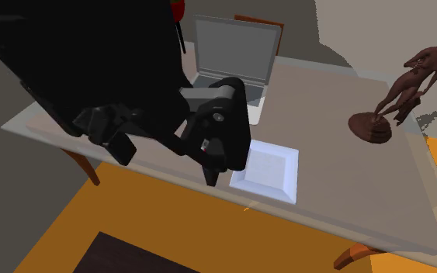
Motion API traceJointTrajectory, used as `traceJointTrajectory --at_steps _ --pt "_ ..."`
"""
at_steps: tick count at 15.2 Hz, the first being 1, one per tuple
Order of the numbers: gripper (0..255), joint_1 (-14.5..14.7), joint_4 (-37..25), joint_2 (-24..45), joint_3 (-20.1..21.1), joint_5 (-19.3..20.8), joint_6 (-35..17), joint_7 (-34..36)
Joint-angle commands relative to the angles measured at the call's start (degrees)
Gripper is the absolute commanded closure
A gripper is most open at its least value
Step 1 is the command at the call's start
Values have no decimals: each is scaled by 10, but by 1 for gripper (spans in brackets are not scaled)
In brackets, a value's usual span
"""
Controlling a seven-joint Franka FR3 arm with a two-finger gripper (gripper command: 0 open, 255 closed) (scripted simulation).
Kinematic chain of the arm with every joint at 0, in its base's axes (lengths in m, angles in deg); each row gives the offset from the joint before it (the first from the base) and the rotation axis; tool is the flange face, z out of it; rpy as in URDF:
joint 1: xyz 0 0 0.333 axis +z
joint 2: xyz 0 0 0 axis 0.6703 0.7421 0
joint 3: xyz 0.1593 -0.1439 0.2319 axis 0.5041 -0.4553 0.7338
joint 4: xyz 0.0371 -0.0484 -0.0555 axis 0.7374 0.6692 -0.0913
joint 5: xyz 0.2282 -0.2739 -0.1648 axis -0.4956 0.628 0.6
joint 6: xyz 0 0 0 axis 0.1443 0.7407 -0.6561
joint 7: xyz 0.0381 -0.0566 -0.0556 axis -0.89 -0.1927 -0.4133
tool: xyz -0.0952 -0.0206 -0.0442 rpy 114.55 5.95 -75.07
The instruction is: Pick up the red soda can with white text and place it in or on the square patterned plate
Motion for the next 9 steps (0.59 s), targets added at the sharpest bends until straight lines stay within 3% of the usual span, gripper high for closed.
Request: traceJointTrajectory --at_steps 1,9 --pt "0 0 0 0 0 0 0 0" --pt "0 10 44 106 8 -18 -144 35"
